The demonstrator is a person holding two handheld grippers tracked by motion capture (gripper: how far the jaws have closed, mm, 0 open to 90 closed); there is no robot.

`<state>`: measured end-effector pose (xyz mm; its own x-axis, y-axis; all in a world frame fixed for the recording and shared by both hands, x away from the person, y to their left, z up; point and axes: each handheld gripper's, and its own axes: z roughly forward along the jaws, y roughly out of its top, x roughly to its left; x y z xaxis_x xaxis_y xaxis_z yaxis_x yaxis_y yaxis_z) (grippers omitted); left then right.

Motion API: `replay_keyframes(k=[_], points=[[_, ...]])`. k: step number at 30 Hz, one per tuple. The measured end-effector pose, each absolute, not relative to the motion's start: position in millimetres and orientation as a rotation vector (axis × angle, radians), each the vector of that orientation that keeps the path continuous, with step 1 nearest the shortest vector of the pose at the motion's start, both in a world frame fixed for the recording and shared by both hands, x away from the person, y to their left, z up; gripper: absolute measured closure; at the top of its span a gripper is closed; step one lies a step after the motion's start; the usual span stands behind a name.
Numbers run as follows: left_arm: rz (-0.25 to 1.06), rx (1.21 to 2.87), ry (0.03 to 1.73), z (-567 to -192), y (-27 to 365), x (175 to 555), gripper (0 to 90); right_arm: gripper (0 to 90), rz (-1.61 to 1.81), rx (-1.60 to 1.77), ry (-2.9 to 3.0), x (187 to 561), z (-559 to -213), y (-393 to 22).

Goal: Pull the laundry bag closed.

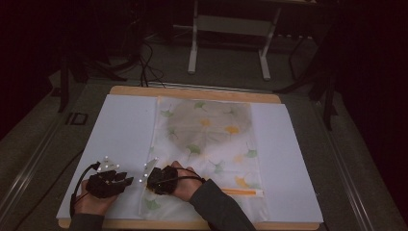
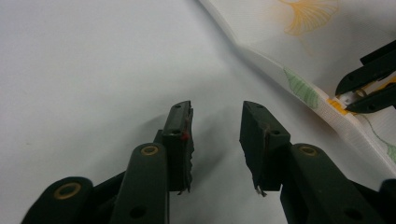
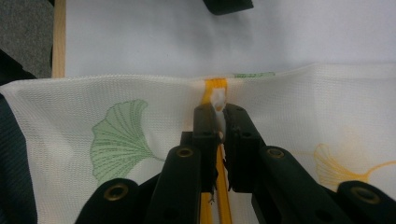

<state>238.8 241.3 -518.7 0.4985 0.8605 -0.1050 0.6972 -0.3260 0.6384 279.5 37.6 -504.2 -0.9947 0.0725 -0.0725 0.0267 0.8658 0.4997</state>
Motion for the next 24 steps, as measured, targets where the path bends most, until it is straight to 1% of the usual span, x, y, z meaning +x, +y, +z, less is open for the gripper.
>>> replay_keyframes(k=[6, 11, 24], points=[[0.324, 2.111, 1.268, -518, 240, 238, 61.3, 84.3, 0.788, 0.084, 2.949, 280, -503, 36], [0.27, 2.12, 1.249, -515, 235, 237, 58.9, 84.3, 0.799, 0.089, 2.941, 282, -503, 35], [0.142, 2.091, 1.197, -505, 226, 232, 59.8, 84.3, 0.808, 0.099, 2.954, 284, -508, 36]])
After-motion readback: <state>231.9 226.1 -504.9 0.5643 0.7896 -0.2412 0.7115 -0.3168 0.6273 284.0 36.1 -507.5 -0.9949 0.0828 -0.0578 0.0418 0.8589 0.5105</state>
